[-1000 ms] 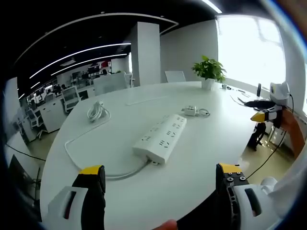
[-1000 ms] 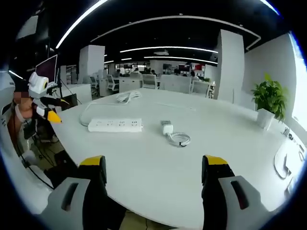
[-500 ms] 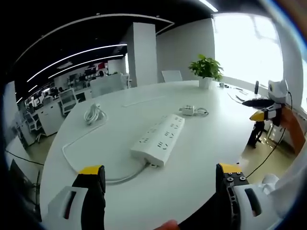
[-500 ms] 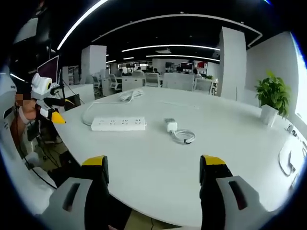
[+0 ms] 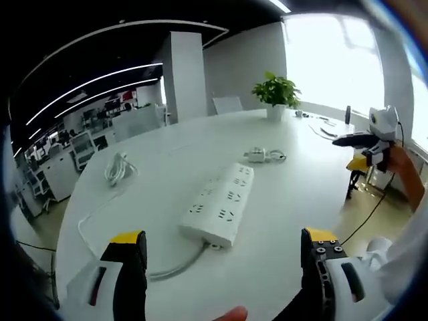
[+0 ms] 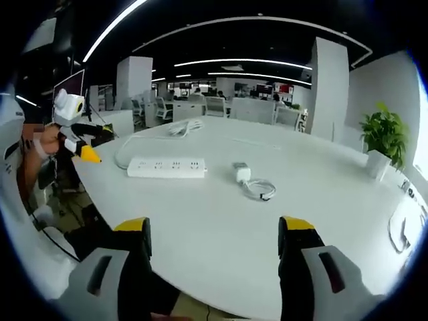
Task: Straighten the power strip on the desk, plug the charger into it
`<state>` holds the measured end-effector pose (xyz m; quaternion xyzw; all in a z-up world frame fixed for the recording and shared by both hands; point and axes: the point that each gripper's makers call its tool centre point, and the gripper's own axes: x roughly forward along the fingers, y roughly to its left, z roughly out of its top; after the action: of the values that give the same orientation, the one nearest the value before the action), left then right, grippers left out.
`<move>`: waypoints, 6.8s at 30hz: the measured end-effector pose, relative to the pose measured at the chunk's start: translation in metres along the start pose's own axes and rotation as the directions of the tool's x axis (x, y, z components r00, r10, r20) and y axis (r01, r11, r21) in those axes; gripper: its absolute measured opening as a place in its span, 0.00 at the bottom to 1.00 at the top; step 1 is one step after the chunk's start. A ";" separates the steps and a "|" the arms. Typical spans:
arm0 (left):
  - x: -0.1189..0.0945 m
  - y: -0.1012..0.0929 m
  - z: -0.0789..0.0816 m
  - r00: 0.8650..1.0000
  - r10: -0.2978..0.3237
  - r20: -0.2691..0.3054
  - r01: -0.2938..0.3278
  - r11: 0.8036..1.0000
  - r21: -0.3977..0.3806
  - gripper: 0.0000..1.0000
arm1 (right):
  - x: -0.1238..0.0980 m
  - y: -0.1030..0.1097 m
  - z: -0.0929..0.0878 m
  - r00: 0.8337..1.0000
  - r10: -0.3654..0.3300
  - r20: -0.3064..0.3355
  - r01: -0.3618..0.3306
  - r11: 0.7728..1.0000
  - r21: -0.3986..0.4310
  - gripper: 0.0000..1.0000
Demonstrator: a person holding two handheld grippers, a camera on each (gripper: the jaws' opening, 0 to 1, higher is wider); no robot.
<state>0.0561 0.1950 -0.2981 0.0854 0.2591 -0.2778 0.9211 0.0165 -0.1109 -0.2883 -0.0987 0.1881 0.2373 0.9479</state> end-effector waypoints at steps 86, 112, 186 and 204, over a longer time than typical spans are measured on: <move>0.129 -0.005 -0.013 0.841 -0.305 -0.447 0.406 0.902 0.147 0.69 | 0.014 -0.003 -0.010 0.999 0.043 -0.005 -0.043 0.996 0.083 0.81; 0.130 -0.005 -0.013 0.838 -0.312 -0.447 0.414 0.898 0.150 0.69 | 0.118 0.027 0.085 0.880 0.417 -0.226 -0.469 0.692 -0.548 0.82; 0.130 -0.006 -0.016 0.838 -0.326 -0.437 0.421 0.896 0.140 0.70 | 0.258 0.076 0.023 0.487 0.396 -0.779 -0.869 0.126 -0.479 0.65; 0.132 -0.008 -0.016 0.828 -0.344 -0.444 0.447 0.882 0.150 0.70 | 0.255 0.073 0.020 0.502 0.385 -0.775 -0.864 0.177 -0.471 0.64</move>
<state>0.1383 0.1312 -0.3808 0.1989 0.4190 -0.4701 0.7509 0.1960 0.0631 -0.3799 -0.5007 0.3050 0.6448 0.4904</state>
